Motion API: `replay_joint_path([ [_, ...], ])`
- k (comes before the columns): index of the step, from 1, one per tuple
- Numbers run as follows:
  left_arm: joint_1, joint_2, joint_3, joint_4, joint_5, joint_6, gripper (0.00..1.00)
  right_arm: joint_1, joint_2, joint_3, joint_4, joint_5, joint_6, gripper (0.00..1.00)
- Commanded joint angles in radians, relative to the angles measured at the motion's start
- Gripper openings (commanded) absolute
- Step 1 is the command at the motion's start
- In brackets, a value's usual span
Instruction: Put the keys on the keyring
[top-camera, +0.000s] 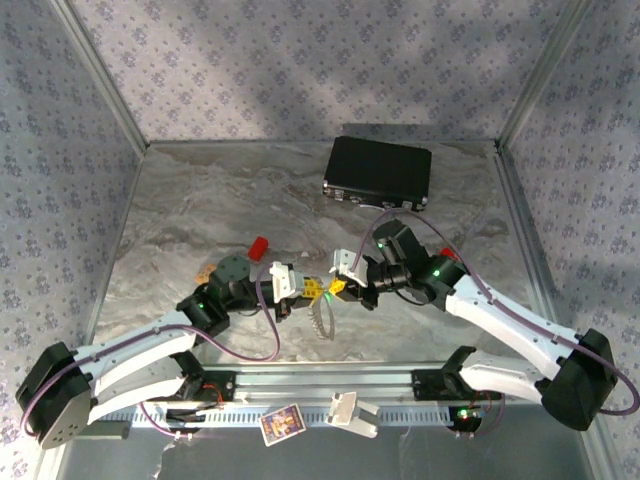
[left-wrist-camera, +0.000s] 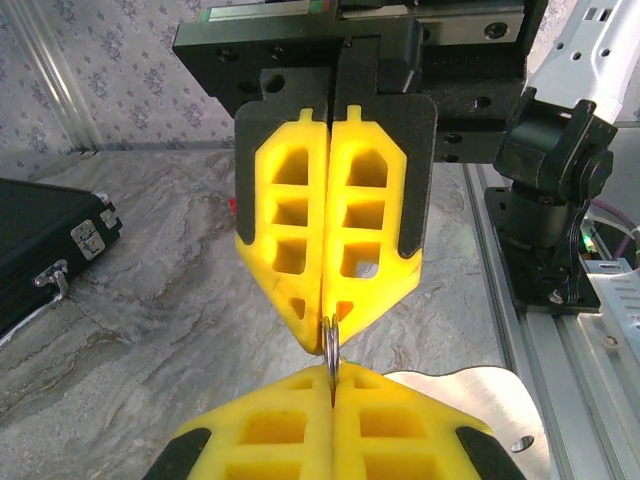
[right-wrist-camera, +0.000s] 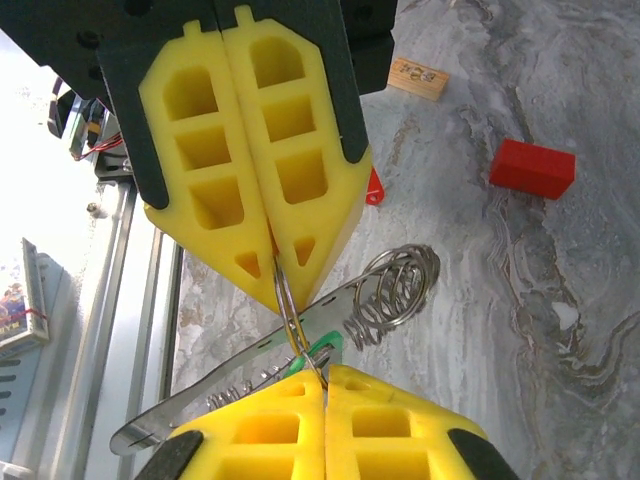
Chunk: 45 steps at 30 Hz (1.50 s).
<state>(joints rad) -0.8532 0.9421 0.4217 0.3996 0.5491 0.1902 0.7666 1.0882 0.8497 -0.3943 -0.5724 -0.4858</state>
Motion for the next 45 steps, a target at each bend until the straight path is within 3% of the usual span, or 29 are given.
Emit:
replay_joint_path([
  [1,-0.005,-0.029,0.000,0.055,0.007,0.002,0.00,0.007,0.000,0.028,-0.029,0.000,-0.008,0.04],
  [10,-0.005,-0.035,0.009,0.067,0.008,0.006,0.00,0.028,0.047,0.032,-0.016,-0.009,0.005,0.05],
  [18,-0.004,-0.031,0.002,0.072,0.009,0.006,0.00,0.009,-0.034,0.006,-0.014,-0.003,0.002,0.27],
  [22,-0.005,-0.032,0.002,0.075,0.007,0.006,0.00,0.008,-0.030,0.005,-0.009,-0.036,0.011,0.26],
  [29,-0.004,-0.030,0.001,0.074,-0.006,0.009,0.00,0.008,-0.030,-0.008,0.031,0.009,0.029,0.27],
  [34,-0.005,-0.036,-0.007,0.092,-0.059,0.003,0.00,0.004,-0.056,-0.081,0.072,0.094,0.068,0.31],
  [45,-0.005,-0.055,-0.016,0.105,-0.078,-0.005,0.00,0.033,-0.015,-0.163,0.276,0.086,0.165,0.42],
])
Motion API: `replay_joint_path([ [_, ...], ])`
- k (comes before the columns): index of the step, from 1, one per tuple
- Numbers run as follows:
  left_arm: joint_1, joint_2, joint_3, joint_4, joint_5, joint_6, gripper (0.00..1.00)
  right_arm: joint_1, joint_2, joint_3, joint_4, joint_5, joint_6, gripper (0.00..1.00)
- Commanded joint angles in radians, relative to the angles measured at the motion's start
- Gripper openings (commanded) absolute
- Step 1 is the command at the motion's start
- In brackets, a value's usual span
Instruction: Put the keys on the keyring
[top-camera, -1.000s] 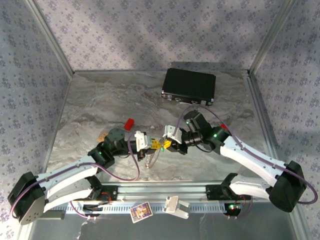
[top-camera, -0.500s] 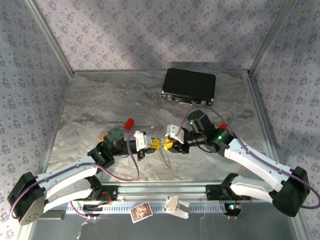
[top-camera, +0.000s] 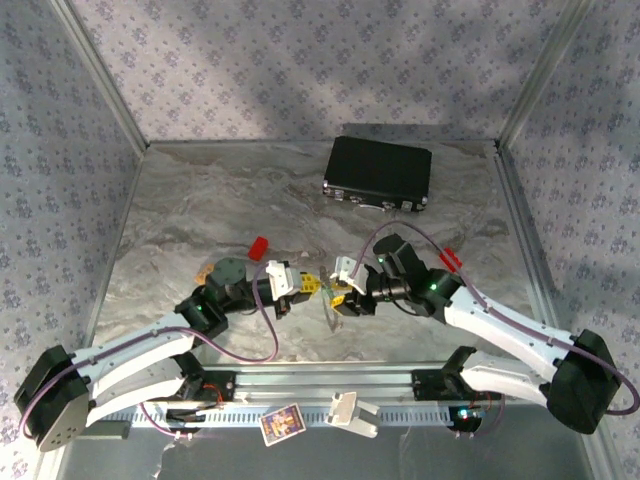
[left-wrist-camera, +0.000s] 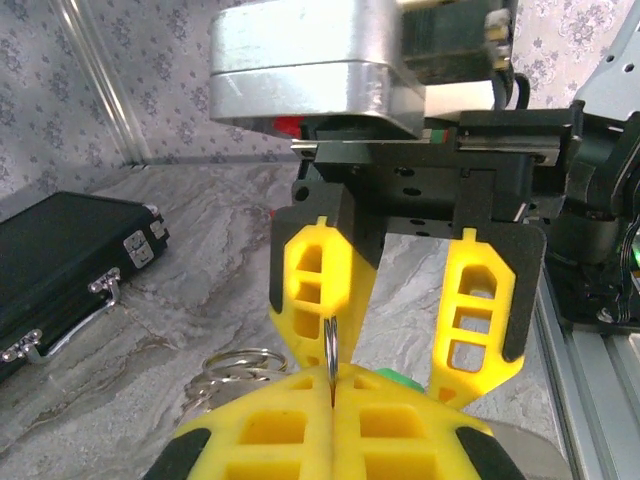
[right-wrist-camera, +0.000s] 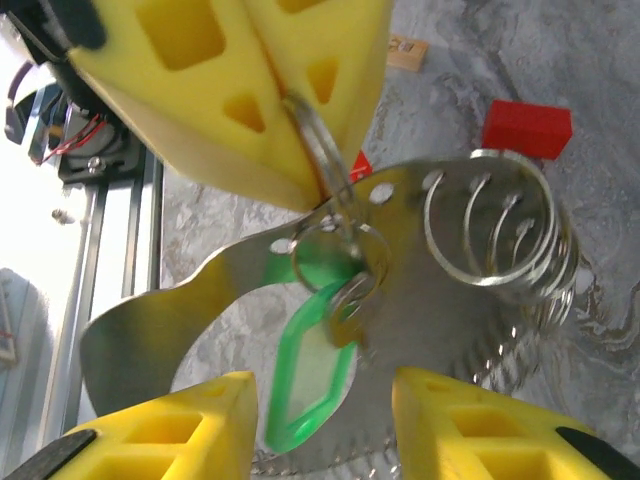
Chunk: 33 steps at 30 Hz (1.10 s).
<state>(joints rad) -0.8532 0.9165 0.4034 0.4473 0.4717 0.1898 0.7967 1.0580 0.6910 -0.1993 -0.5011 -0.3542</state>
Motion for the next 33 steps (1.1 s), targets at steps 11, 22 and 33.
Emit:
replay_joint_path([
  [11,-0.005,-0.033,-0.005,0.062,-0.005,-0.004,0.00,0.020,0.048,0.002,0.146,0.023,0.049,0.35],
  [22,-0.004,-0.050,-0.012,0.055,-0.010,-0.003,0.00,0.030,0.046,0.013,0.132,0.027,0.039,0.12],
  [33,-0.005,-0.060,-0.010,0.021,-0.012,0.016,0.00,0.036,0.016,0.091,-0.008,0.081,-0.044,0.07],
])
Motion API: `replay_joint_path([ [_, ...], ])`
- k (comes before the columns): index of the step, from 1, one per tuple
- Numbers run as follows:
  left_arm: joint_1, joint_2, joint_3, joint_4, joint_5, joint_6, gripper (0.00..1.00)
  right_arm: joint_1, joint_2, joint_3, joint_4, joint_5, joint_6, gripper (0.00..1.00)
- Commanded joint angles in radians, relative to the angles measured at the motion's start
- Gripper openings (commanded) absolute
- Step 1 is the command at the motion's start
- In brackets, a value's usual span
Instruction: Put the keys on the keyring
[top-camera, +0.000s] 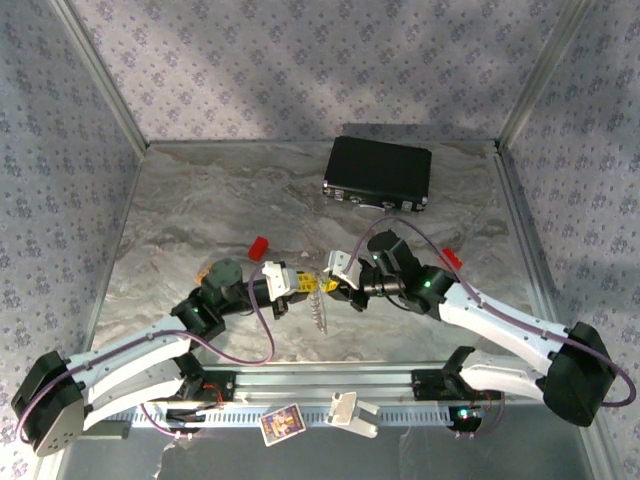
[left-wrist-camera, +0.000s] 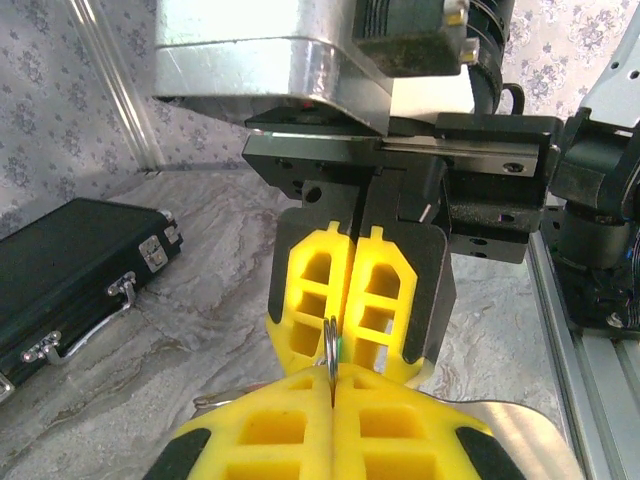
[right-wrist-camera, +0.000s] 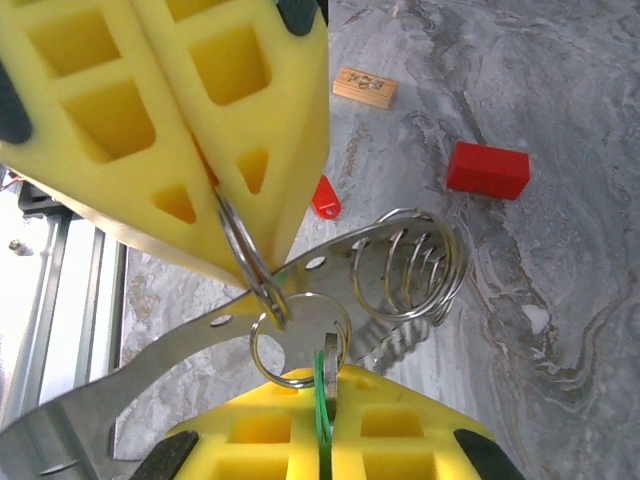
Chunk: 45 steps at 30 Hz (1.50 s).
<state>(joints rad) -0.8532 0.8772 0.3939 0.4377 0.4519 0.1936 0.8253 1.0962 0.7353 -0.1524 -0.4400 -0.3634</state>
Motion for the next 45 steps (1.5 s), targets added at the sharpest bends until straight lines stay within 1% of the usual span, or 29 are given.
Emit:
replay_joint_path([
  [1,-0.005,-0.020,0.002,0.028,0.009,0.012,0.00,0.009,-0.022,0.051,-0.060,0.022,-0.040,0.07],
  [4,-0.005,-0.016,0.006,0.013,0.010,0.017,0.00,0.015,-0.025,0.065,-0.070,0.041,-0.053,0.05],
  [21,-0.004,0.005,0.029,-0.053,0.004,0.041,0.00,0.023,-0.077,0.090,-0.116,0.084,-0.087,0.04],
  [25,-0.005,0.003,0.026,-0.032,0.010,0.035,0.00,0.023,-0.059,0.075,-0.140,0.100,-0.097,0.04],
  [28,-0.004,-0.004,0.026,-0.025,0.013,0.035,0.00,0.029,-0.016,0.067,-0.182,0.110,-0.113,0.03],
  [32,-0.005,-0.007,0.026,-0.021,0.014,0.035,0.00,0.053,0.038,0.094,-0.228,0.084,-0.127,0.02],
  [38,-0.005,0.005,0.031,-0.033,0.005,0.039,0.00,0.064,0.053,0.113,-0.188,0.044,-0.117,0.02],
  [42,-0.005,0.006,0.030,-0.032,0.008,0.042,0.00,0.064,0.045,0.122,-0.171,0.039,-0.113,0.01],
  [45,-0.004,0.008,0.030,-0.031,0.010,0.045,0.00,0.063,0.043,0.126,-0.156,0.057,-0.111,0.01],
])
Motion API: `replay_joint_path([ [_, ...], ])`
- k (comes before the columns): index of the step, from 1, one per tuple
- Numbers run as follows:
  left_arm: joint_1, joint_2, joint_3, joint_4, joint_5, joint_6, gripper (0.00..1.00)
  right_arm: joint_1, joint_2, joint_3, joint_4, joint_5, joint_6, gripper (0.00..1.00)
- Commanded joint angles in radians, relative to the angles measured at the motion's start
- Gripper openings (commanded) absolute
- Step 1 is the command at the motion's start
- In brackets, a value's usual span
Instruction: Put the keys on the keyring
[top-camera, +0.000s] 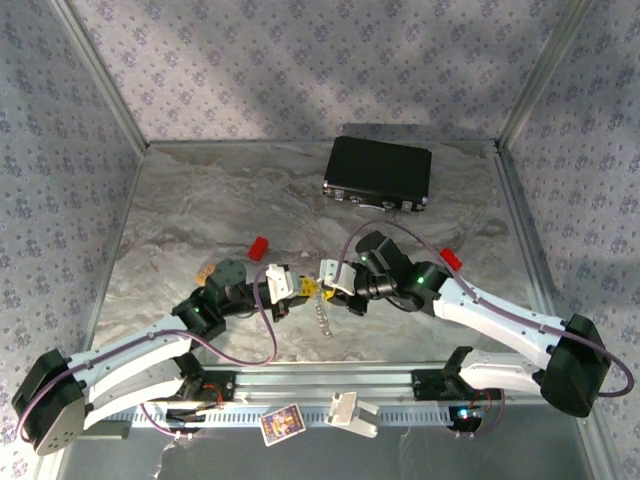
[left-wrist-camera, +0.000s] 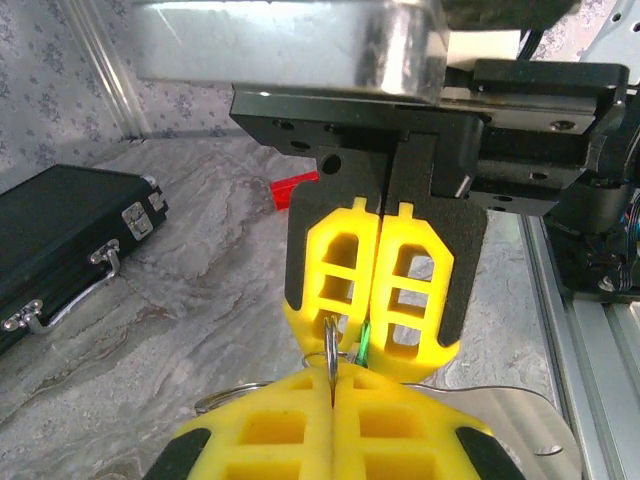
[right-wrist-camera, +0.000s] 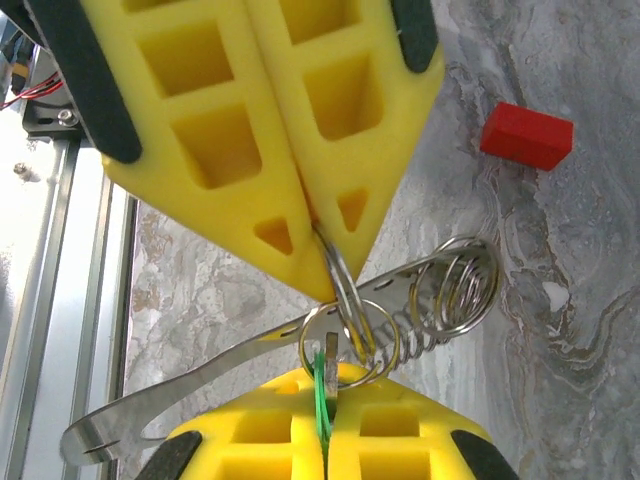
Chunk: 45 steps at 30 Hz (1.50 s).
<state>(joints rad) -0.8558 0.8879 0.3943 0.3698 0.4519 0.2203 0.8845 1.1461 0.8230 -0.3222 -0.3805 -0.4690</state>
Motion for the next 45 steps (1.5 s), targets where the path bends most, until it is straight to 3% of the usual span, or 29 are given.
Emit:
replay_joint_path([
  [1,-0.003,-0.002,0.031,0.035,0.010,0.018,0.00,0.003,-0.007,0.038,0.015,0.007,-0.007,0.01],
  [15,-0.002,0.014,0.044,-0.031,-0.013,0.053,0.00,-0.016,-0.070,0.026,0.043,0.094,0.009,0.00],
  [28,-0.002,0.045,0.071,-0.043,-0.016,0.068,0.00,-0.015,-0.054,0.012,-0.052,0.149,-0.032,0.00],
  [36,0.000,0.047,0.073,-0.028,-0.018,0.065,0.00,0.018,0.030,0.038,-0.069,0.058,-0.022,0.00],
  [45,0.000,0.042,0.065,-0.040,-0.019,0.067,0.00,-0.044,-0.043,0.029,0.031,0.000,0.046,0.00],
])
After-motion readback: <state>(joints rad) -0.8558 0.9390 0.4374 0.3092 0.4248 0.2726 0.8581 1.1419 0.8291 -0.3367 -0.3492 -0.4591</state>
